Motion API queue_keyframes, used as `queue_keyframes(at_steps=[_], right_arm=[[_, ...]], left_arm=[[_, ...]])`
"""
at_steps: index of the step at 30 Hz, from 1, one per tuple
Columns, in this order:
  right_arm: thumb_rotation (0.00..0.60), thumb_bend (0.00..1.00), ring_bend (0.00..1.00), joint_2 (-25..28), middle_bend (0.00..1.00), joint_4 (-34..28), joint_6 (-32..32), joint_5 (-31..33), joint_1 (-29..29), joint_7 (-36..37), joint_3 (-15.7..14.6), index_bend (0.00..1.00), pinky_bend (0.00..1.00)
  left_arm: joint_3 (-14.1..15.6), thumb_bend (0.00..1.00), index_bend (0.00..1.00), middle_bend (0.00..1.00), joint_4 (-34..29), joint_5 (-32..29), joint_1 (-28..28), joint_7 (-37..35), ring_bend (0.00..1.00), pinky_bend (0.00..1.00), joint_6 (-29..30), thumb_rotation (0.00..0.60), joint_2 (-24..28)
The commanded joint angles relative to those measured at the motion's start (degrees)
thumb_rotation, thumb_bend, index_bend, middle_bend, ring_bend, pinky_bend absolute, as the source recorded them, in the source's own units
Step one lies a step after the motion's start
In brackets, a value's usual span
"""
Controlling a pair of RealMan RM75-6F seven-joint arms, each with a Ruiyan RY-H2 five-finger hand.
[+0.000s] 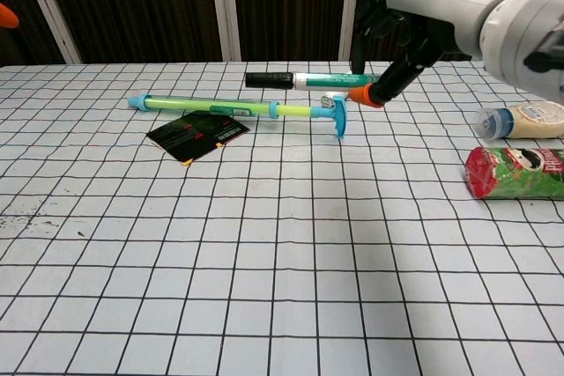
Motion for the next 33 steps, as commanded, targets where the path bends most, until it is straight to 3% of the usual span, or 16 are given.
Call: queue_keyframes(at_steps=[1,9,24,33], right_arm=[[0.600,0.42,0.15,-1.44,0.07,-0.85,0.66,1.10,1.01,-0.58,0.17,0.64,0.17],[0.600,0.44,0.15,-4.91,0.07,-1.39,2.18,2.19,3.48,-1.77,0.38,0.64,0.17],[0.600,0.44,0.15,-7.83,0.07,-2.78,4.84,1.86,5.96,-3.64,-0.03,0.64,0.17],[0.600,0.46,0.16,-10.71,0.07,-0.58,6.15,2.81,7.70,-4.27,1.44,0.64,0.17]], left_arm=[[-0.27,0.42,0.27,0.04,-0.67,0.95,-0.63,1.01,0.00,0.05,0.21,0.600,-1.80],[-0.72,0.42,0.35,0.07,1.38,2.66,-1.82,1.41,0.00,0.05,0.79,0.600,-6.68],[-0.79,0.42,0.36,0.09,1.98,2.09,-4.27,5.58,0.00,0.05,-1.87,0.600,-12.31],[-0.41,0.42,0.36,0.09,2.01,2.26,-4.82,7.04,0.00,0.05,-2.14,0.600,-14.09]])
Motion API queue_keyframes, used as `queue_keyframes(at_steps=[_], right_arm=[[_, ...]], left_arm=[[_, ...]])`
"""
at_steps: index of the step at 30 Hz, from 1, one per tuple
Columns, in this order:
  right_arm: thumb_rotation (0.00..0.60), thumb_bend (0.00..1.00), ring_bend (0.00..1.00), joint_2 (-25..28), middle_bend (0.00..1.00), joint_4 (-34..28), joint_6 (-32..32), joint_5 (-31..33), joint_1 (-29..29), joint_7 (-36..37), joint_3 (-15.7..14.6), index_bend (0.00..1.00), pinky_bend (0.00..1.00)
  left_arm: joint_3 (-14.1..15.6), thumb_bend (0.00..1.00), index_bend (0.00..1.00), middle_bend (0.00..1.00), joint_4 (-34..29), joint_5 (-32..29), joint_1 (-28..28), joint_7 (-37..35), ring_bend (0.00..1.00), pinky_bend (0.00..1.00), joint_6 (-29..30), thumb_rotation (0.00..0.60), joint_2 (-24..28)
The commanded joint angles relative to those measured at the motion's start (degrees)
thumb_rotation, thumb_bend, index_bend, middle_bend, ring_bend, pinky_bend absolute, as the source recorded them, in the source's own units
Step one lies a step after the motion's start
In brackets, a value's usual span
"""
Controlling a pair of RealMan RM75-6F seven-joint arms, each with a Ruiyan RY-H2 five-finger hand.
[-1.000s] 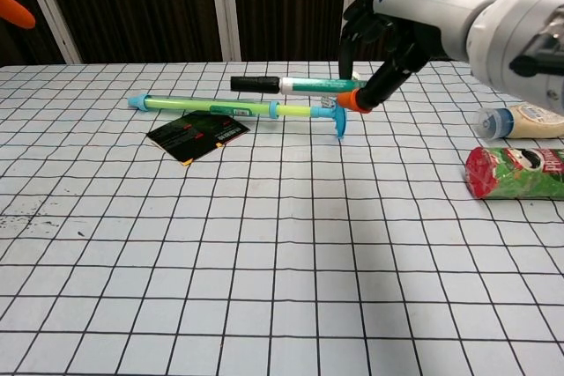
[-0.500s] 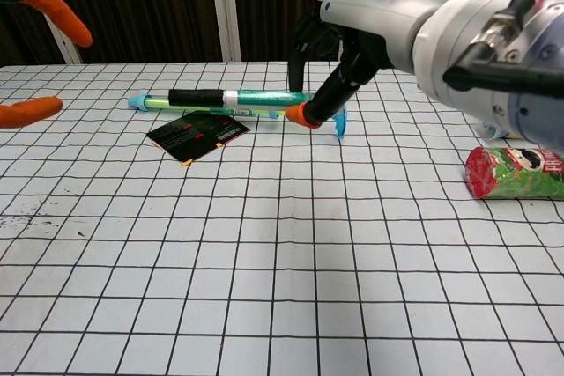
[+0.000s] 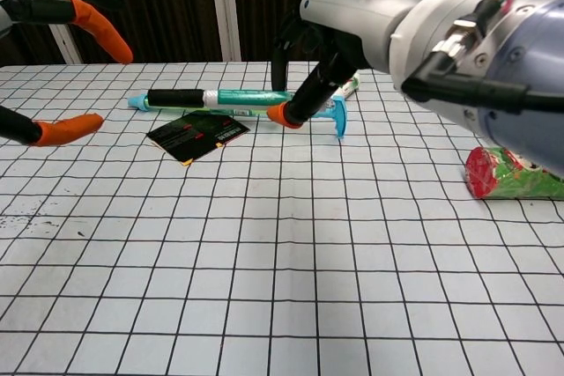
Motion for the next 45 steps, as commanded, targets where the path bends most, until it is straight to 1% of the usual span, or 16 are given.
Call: queue_keyframes(at_steps=[1,9,16,24,33,40,45], right_arm=[[0.600,0.46,0.16,-0.99,0.07,0.61,0.58,0.71,0.80,-0.55,0.90,0.64,0.17],[0.600,0.47,0.16,-3.90,0.07,1.10,2.64,2.26,3.25,-3.35,2.54,0.64,0.17],[0.600,0.47,0.15,-6.09,0.07,1.18,3.97,2.94,5.13,-5.74,2.71,0.64,0.17],[0.600,0.47,0.16,-8.09,0.07,1.67,4.31,3.38,6.53,-6.82,2.78,0.64,0.17],[0.600,0.47,0.15,-8.27,0.07,1.67,4.65,3.61,6.55,-6.88,2.81,0.64,0.17],[0.600,0.47,0.15,-7.54,0.07,2.12,4.32,4.37,5.94,-6.17,3.16,0.64,0.17],[0.600,0.47,0.16,-7.04,0.07,2.22,3.97,4.71,5.59,-5.66,3.18,0.64,0.17]], left_arm=[[0.06,0.42,0.36,0.09,0.11,-0.06,-0.12,0.22,0.00,0.05,-0.05,0.600,-0.30],[-0.01,0.42,0.38,0.11,1.32,-0.20,-0.59,-0.25,0.00,0.05,-0.05,0.600,-1.66],[-0.15,0.42,0.42,0.12,2.26,0.23,-0.80,-0.95,0.00,0.05,0.65,0.600,-2.47],[-0.20,0.42,0.48,0.14,3.13,0.91,-1.06,-1.09,0.00,0.05,1.27,0.600,-3.23],[0.35,0.42,0.48,0.14,4.20,1.57,-1.22,-1.81,0.00,0.05,1.56,0.600,-3.88],[0.84,0.42,0.46,0.14,3.81,1.74,-1.07,-1.78,0.00,0.05,1.65,0.600,-3.19],[1.23,0.42,0.47,0.15,3.96,2.34,-1.03,-2.28,0.00,0.05,1.88,0.600,-3.10]])
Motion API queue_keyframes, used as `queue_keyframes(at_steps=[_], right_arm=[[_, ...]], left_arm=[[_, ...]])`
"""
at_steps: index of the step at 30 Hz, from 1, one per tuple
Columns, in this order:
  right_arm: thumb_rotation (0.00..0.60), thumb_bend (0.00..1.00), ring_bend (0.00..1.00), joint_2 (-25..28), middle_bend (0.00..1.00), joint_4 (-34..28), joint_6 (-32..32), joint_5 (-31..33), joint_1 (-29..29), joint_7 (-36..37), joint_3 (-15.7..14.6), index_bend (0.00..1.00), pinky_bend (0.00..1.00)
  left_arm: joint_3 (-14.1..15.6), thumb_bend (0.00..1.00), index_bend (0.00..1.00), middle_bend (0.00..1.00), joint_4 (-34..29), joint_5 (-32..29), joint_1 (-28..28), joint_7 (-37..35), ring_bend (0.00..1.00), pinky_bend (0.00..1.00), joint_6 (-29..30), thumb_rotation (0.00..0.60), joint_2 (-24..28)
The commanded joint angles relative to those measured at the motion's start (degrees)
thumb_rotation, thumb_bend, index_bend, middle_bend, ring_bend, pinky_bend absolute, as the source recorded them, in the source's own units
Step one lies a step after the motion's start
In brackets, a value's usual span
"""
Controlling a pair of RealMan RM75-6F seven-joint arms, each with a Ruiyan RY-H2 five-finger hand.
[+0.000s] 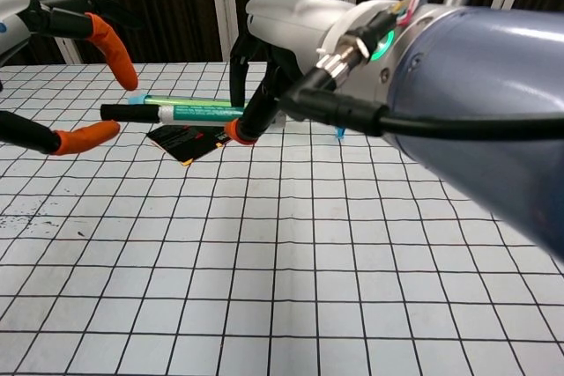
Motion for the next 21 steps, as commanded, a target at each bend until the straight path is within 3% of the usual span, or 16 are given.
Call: queue_keyframes(at_steps=[1,21], right_arm=[[0.600,0.47,0.16,0.16,0.07,0.01,-0.14,0.14,-0.10,0.11,-0.05,0.65,0.17],[0.600,0.47,0.16,0.41,0.07,-0.37,-0.55,0.04,0.02,0.77,-0.37,0.65,0.17]], left_arm=[[0.07,0.42,0.48,0.15,0.20,0.29,-0.03,-0.16,0.00,0.05,0.12,0.600,-0.09],[0.23,0.43,0.49,0.15,1.00,-0.38,-0.40,0.58,0.00,0.05,-0.74,0.600,-1.07]])
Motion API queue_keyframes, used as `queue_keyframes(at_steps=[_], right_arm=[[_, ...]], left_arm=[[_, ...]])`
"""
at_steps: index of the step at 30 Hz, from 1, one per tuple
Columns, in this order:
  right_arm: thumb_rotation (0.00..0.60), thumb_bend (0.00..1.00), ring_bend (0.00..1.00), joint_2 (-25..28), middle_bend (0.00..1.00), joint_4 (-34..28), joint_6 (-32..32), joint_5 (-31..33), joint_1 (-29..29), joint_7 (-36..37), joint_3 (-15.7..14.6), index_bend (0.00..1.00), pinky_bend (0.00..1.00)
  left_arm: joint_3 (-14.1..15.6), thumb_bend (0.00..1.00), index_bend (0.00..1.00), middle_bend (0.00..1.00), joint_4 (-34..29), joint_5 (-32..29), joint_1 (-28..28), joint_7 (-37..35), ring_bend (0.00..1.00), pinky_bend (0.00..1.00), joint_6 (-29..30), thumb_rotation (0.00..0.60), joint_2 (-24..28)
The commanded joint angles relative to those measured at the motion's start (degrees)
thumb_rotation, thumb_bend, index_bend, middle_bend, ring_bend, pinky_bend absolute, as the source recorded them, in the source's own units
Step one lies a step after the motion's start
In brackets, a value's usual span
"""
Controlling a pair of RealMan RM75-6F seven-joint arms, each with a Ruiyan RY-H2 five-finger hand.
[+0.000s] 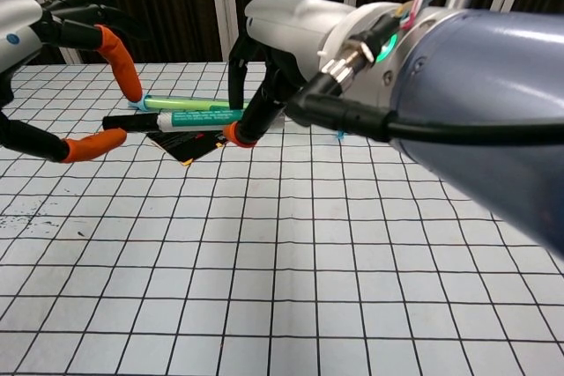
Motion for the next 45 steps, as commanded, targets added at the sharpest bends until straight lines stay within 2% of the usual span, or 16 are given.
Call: queue_keyframes(at_steps=[1,45], right_arm=[[0.600,0.47,0.16,0.04,0.07,-0.07,0.01,-0.06,0.05,-0.02,-0.01,0.65,0.17],[0.600,0.48,0.16,0.84,0.07,-0.10,-0.90,0.84,-0.32,1.80,-0.28,0.66,0.17]], left_arm=[[0.00,0.43,0.49,0.15,0.15,-0.17,-0.10,0.10,0.00,0.05,-0.21,0.600,-0.18],[-0.02,0.46,0.54,0.19,4.05,1.56,-0.60,-1.67,0.00,0.05,1.39,0.600,-2.94]])
